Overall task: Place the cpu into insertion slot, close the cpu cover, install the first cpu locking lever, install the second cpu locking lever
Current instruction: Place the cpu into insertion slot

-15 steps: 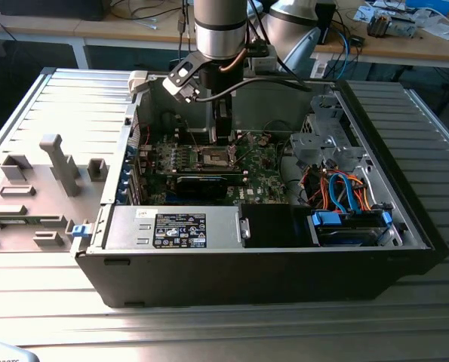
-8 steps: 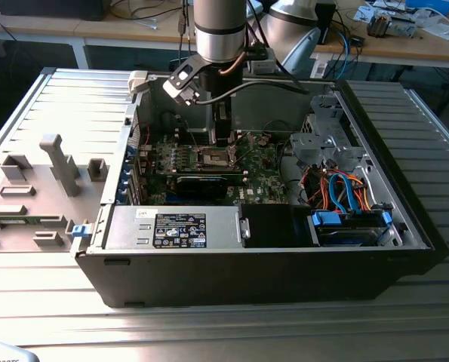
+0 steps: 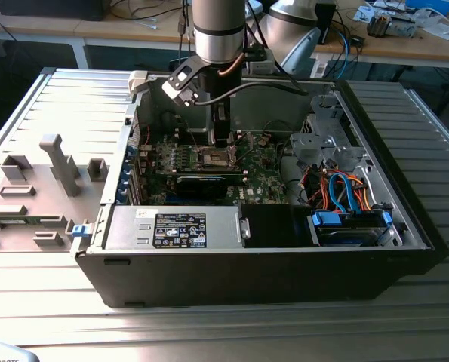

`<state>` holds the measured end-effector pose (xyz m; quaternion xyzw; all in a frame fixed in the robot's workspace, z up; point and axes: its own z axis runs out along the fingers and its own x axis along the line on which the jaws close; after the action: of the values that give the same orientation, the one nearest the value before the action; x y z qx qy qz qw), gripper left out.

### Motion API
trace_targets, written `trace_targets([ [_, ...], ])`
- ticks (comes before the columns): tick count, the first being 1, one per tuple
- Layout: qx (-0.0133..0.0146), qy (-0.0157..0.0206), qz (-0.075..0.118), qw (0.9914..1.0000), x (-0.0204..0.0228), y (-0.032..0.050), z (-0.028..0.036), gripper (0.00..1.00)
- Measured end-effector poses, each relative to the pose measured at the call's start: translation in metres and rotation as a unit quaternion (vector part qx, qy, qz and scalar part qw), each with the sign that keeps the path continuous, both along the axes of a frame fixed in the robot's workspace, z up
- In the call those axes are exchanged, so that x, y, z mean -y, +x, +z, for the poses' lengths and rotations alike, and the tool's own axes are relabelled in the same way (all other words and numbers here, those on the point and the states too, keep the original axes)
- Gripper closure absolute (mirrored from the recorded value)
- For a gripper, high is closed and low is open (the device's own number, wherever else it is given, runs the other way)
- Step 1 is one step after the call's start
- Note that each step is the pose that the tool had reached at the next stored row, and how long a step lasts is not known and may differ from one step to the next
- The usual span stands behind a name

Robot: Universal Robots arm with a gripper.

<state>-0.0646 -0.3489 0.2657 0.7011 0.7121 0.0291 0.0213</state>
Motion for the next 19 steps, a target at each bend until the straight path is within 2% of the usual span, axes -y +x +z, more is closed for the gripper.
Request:
trace_targets([
  [5,0.0,-0.0001,0.0,1.0,-0.0006,0.0,-0.0003,0.45],
  [6,0.0,-0.0001,0.0,1.0,-0.0026,-0.0029,-0.0103,0.45],
  [7,0.0,-0.0001,0.0,1.0,-0.0026,-0.0029,-0.014,0.45],
  [14,0.0,0.0,0.0,1.0,-0.0027,-0.0029,-0.0141,0.45],
  [17,0.0,0.0,0.0,1.0,-0.0039,-0.003,-0.0141,0.45],
  [19,0.0,-0.0002,0.0,1.0,-0.0063,-0.003,-0.0141,0.45],
])
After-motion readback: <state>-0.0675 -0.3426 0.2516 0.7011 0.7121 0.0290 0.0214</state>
